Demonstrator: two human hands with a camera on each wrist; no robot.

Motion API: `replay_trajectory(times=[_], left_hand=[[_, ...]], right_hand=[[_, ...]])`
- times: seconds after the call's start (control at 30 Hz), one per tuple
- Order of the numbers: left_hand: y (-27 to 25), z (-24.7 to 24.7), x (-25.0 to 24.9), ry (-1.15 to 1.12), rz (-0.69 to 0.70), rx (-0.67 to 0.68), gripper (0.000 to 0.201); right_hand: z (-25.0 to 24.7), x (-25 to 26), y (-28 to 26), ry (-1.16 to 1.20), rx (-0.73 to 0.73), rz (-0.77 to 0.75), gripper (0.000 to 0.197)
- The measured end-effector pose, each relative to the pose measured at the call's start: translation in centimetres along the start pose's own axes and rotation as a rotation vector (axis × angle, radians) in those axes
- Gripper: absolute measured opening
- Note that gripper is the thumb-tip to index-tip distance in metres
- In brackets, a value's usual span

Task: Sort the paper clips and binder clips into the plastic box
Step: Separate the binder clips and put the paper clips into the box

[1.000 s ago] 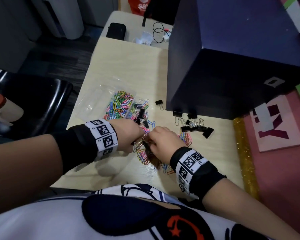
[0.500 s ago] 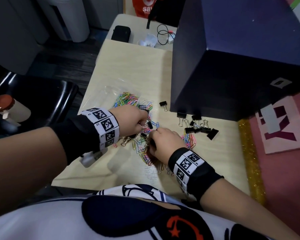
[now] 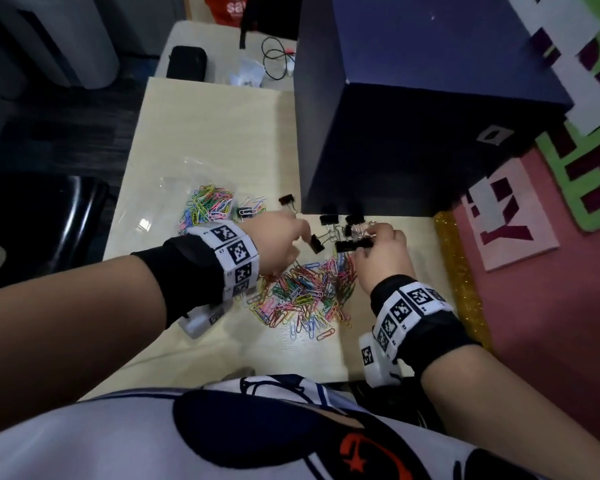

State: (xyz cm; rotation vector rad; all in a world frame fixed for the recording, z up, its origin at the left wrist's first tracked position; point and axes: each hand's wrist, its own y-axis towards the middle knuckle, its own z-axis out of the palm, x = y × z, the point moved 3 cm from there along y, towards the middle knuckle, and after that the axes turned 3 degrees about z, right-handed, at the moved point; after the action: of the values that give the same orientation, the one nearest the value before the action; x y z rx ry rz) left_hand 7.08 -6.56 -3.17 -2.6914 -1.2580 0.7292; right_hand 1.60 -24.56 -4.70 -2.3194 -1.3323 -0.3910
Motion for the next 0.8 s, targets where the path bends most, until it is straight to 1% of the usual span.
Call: replay_trajectory(times=[0.03,0.07,0.1,0.17,0.23,0.27,0.3,0.37,0.4,0.47,0.5,0.6,0.63,0.67,0.7,0.8], left_hand=[[-0.3,0.6,-0.5,0.050,0.027,0.056,0.036],[-0.6,1.3,-0.9,0.107,0.055,0.118,0.041],[-1.0,2.0,-1.2,0.170,0.076,0.183,0.051],[-1.7,3.3,-1.4,0.298,0.087,0.289,0.076],[-2.2,4.3,-1.4,0.384,0.090,0.309,0.091],[-2.4,4.7,-1.5,0.404,0.094,0.299,0.093],[-2.4,4.9,-1.5,0.406,0.092,0.288,0.090],[-2.4,4.9,-1.5,0.374,0.061,0.269,0.078],[-2.3,4.8,-1.5,0.348,0.046,0.257,0.068],[-2.2,4.6,-1.1,0.285,0.010,0.245,0.051],[-2.3,4.6,-0.8,0.252,-0.014,0.245,0.046],[-2.4,4.6,-0.2,0.201,-0.040,0.245,0.032],[-2.4,4.6,-0.1,0.194,-0.037,0.247,0.028],[-2.4,4.6,-0.1,0.192,-0.034,0.249,0.025],[-2.4,4.5,0.0,0.191,-0.038,0.251,0.024],[-2.5,4.1,0.2,0.160,-0.078,0.242,0.025]], right_hand=[[0.1,-0.2,0.0,-0.036,0.025,0.005,0.029],[0.4,-0.4,0.0,-0.096,0.081,0.021,0.026],[0.8,-0.6,-0.2,-0.169,0.158,0.045,0.027],[1.7,-0.6,-0.9,-0.267,0.289,0.080,0.041],[2.4,0.0,-1.8,-0.263,0.338,0.034,0.049],[2.8,0.4,-2.3,-0.254,0.350,-0.016,0.049],[3.2,0.9,-2.8,-0.256,0.378,-0.064,0.048],[3.9,1.7,-3.6,-0.269,0.446,-0.129,0.044],[4.1,1.9,-3.7,-0.270,0.461,-0.134,0.041],[4.0,2.1,-3.7,-0.272,0.435,-0.099,0.041],[4.0,2.1,-3.7,-0.288,0.422,-0.075,0.050],[4.2,2.0,-4.3,-0.341,0.463,-0.064,0.094],[4.4,2.1,-4.7,-0.353,0.474,-0.087,0.102],[4.7,2.2,-5.1,-0.356,0.473,-0.120,0.103],[5.1,2.4,-5.3,-0.343,0.466,-0.161,0.097],[5.7,3.0,-5.3,-0.283,0.442,-0.252,0.058]])
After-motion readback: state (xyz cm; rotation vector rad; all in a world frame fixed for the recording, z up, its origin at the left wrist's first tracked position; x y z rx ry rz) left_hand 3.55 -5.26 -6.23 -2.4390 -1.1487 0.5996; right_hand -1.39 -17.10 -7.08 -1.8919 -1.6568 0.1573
